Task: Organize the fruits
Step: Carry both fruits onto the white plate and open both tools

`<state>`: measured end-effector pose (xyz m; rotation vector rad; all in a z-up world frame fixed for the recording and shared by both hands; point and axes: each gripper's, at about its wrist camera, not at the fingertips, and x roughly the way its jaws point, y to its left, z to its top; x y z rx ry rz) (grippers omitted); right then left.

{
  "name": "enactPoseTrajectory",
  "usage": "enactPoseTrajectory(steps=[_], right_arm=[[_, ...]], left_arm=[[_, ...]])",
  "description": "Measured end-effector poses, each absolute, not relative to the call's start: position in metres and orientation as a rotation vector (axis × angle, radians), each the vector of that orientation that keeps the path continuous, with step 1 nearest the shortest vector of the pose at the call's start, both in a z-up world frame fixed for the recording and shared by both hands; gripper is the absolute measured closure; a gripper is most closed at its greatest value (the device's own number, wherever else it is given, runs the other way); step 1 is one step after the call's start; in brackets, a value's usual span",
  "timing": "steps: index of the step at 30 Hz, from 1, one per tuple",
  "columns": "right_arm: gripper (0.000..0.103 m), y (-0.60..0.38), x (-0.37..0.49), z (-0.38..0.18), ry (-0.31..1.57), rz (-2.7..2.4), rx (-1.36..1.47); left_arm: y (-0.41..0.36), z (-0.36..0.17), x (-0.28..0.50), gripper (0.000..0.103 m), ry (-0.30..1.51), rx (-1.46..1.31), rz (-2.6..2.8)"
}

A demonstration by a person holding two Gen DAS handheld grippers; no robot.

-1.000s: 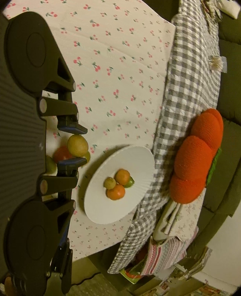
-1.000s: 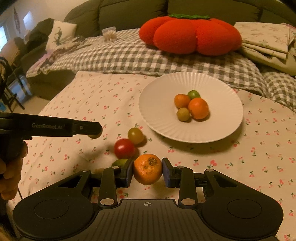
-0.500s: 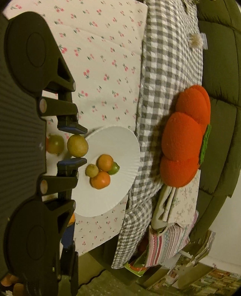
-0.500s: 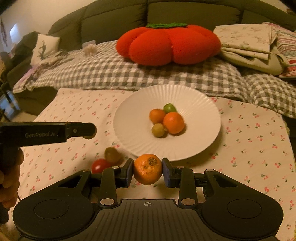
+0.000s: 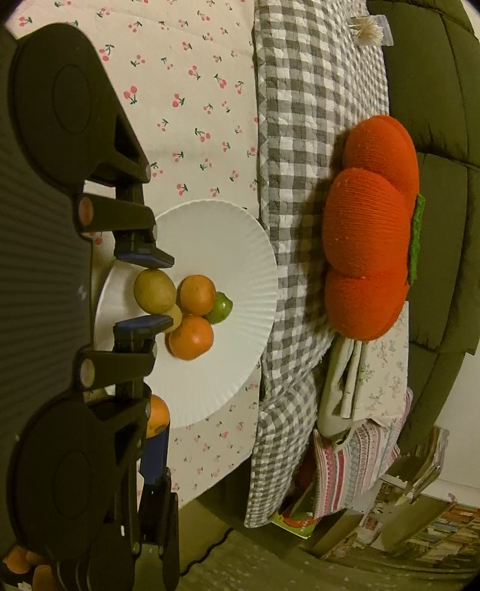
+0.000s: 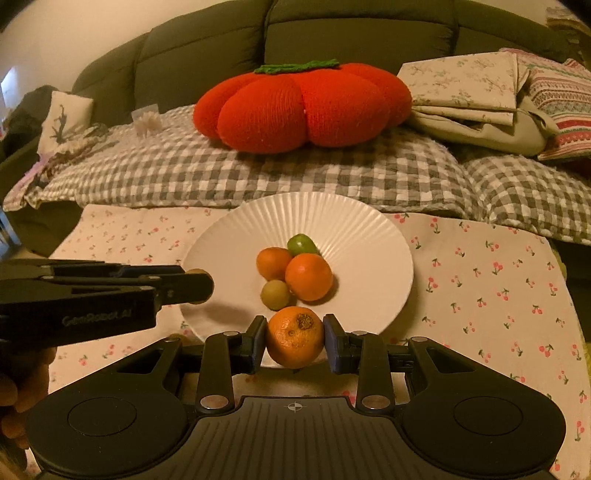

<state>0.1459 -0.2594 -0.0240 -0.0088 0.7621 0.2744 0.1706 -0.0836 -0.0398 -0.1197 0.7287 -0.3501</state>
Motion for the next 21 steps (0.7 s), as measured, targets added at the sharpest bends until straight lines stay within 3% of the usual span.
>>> enactPoseTrajectory(steps=[16, 21], right_arm=[[0.071, -0.255, 0.154, -0.039, 0.739, 0.272, -0.033], [0.070, -0.254, 0.154, -0.041, 0.738, 0.279, -0.040]], left_arm=[[-0.085, -0.052, 0.177, 0.076, 0.732, -0.085, -0.338], [-0.085, -0.051, 0.176, 0.066, 0.731, -0.086, -0.335]])
